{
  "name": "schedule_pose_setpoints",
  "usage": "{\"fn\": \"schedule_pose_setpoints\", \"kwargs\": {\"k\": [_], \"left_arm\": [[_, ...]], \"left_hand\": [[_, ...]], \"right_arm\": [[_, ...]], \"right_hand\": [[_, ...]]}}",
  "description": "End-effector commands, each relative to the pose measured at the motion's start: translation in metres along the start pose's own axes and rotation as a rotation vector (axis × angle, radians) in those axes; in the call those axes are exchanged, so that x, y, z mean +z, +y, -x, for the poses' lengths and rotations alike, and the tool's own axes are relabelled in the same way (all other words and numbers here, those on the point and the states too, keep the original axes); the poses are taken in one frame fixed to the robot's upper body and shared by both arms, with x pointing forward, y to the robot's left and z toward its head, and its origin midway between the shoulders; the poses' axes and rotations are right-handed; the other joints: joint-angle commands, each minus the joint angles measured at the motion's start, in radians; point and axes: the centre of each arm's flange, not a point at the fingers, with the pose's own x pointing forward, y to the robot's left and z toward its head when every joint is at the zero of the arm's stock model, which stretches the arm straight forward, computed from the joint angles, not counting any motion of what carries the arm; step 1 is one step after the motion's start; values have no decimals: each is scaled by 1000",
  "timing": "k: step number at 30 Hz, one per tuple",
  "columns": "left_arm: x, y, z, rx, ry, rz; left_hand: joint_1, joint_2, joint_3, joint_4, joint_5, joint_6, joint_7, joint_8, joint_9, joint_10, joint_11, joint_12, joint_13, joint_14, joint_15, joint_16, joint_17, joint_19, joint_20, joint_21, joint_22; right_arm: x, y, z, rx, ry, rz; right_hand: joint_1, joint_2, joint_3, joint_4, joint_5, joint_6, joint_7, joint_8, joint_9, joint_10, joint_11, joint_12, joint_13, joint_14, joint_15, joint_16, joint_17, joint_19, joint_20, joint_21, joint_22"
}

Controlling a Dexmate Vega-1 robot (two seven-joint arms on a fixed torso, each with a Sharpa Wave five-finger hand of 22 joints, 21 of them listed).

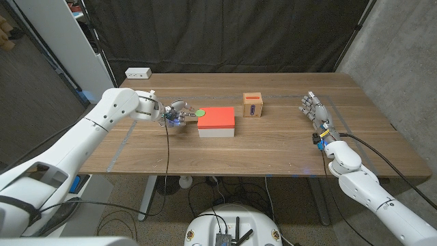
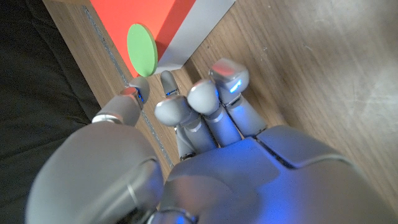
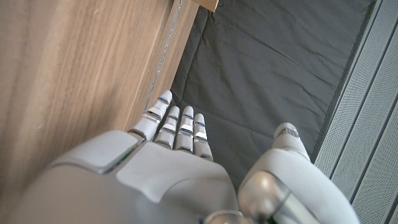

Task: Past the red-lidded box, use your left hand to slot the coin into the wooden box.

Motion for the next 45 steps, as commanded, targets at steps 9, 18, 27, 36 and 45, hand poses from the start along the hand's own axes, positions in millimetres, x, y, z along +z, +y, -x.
{"fn": "schedule_pose_setpoints", "kwargs": {"k": [9, 18, 27, 36, 45], "left_arm": [[0, -8, 0, -10, -1, -10], [1, -11, 3, -9, -4, -16], [1, -13, 5, 15, -2, -20], [1, -17, 3, 17, 3, -25], [4, -20, 2, 20, -1, -32]], "left_hand": [[14, 4, -2, -2, -1, 11, 8, 14, -14, -5, -3, -4, 1, 2, -2, -1, 4, -2, -10, 3, 1], [14, 7, -2, -1, -1, 18, 7, 21, -21, -3, -3, -4, 1, 0, -2, -2, 6, -3, -10, 4, 4], [21, 10, -2, -2, 0, 21, 6, 25, -27, -1, -3, -4, 1, 2, -2, -2, 4, -5, -11, 4, 0], [23, 14, -2, -1, 0, 29, 7, 32, -33, -1, -2, -6, -3, 2, -2, -1, 5, -4, -10, 7, 3], [22, 18, -5, -1, 0, 35, 5, 39, -40, -3, -2, -9, -8, 0, -2, -2, 4, -6, -11, 3, -5]], "right_arm": [[-3, -3, 5, -8, -1, -15], [-6, -4, 8, -12, 0, -29], [-9, -6, 12, -16, 2, -39], [-12, -9, 18, -27, 7, -51], [-15, -11, 22, -34, 11, -52]], "right_hand": [[0, 7, 1, -8, -2, 11, 2, -3, 4, 12, 3, -2, 2, 10, 3, 5, -1, 7, 2, 3, 1], [0, 8, 0, -9, -2, 12, 1, -4, 4, 10, 3, -4, 2, 10, 2, 5, -1, 6, 3, 3, 1], [-1, 8, -1, -11, -2, 12, 1, -4, 4, 13, 3, -4, 2, 10, 3, 5, -2, 6, 5, 2, 1], [-2, 9, -2, -12, -2, 15, 0, -4, 4, 15, 2, -4, 2, 10, 3, 4, -2, 6, 6, 2, 1], [-3, 9, -3, -13, -2, 16, -2, -5, 4, 17, 2, -4, 3, 9, 5, 4, -3, 6, 7, 2, 1]]}}
